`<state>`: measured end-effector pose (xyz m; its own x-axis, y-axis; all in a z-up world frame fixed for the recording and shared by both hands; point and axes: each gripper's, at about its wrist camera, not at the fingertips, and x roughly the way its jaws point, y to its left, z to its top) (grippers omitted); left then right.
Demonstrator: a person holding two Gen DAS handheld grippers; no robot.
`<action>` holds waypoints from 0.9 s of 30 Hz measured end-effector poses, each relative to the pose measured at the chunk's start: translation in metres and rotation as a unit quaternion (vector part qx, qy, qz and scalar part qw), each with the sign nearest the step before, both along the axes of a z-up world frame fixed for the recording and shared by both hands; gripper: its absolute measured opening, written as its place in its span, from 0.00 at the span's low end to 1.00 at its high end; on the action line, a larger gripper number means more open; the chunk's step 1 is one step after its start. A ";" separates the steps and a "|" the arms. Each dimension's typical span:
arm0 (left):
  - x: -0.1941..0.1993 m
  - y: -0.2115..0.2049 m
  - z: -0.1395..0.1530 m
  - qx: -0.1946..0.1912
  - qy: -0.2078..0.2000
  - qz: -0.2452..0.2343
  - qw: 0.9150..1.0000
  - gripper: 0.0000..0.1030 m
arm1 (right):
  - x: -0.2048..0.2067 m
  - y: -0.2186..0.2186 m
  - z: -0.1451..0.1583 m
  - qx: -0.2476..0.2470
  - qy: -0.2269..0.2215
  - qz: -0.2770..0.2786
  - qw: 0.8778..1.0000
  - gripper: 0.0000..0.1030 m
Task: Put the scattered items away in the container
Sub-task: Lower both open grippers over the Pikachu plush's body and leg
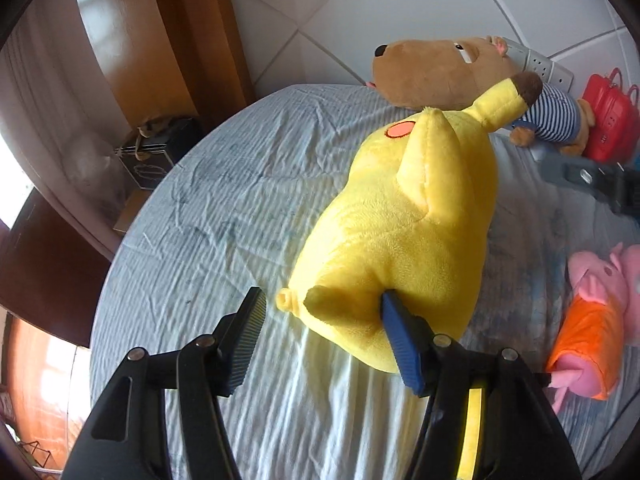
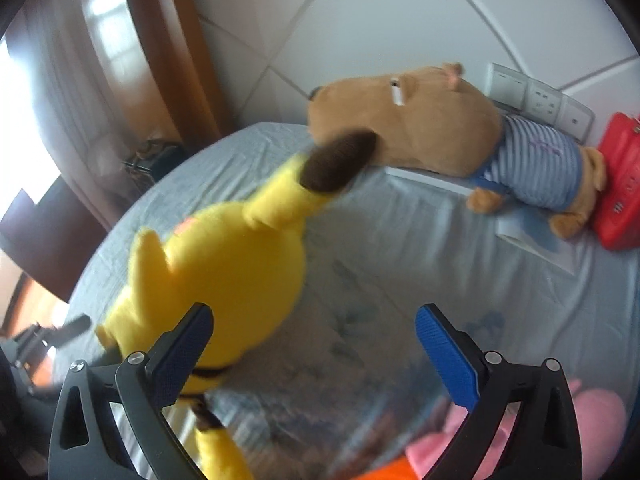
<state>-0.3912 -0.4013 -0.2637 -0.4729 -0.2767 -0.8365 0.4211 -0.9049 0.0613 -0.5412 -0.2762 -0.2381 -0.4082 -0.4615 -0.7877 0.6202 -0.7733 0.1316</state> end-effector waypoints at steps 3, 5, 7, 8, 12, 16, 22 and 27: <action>0.003 -0.001 -0.002 0.018 0.001 0.007 1.000 0.74 | 0.000 -0.014 -0.001 0.005 0.005 0.015 1.000 0.96; 0.004 -0.002 -0.006 0.027 0.000 0.019 0.999 0.89 | 0.004 -0.020 -0.006 0.014 -0.001 0.027 1.000 0.91; 0.006 -0.001 -0.011 0.048 0.000 0.022 0.999 0.93 | 0.007 -0.024 -0.014 0.021 -0.017 0.037 0.999 0.85; 0.006 -0.001 -0.014 0.055 0.002 0.025 0.998 0.94 | 0.009 -0.025 -0.018 0.027 -0.020 0.037 0.999 0.84; 0.009 0.000 -0.027 0.100 0.018 0.054 0.993 1.00 | 0.006 -0.016 -0.033 0.041 -0.038 0.018 0.998 0.84; 0.010 0.003 -0.044 0.126 0.020 0.036 0.991 0.97 | 0.004 -0.008 -0.042 0.059 -0.048 0.008 0.997 0.83; 0.021 0.010 -0.025 0.011 0.012 -0.043 0.999 0.68 | 0.031 -0.013 -0.054 0.061 -0.078 0.031 0.995 0.83; 0.020 -0.009 -0.020 0.027 0.018 -0.097 0.995 0.68 | 0.081 -0.010 -0.086 0.090 -0.116 0.026 0.989 0.83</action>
<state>-0.3714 -0.4107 -0.2841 -0.5422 -0.1332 -0.8296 0.2390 -0.9710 -0.0003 -0.4604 -0.2866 -0.3238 -0.1857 -0.3217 -0.9285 0.6290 -0.7648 0.1391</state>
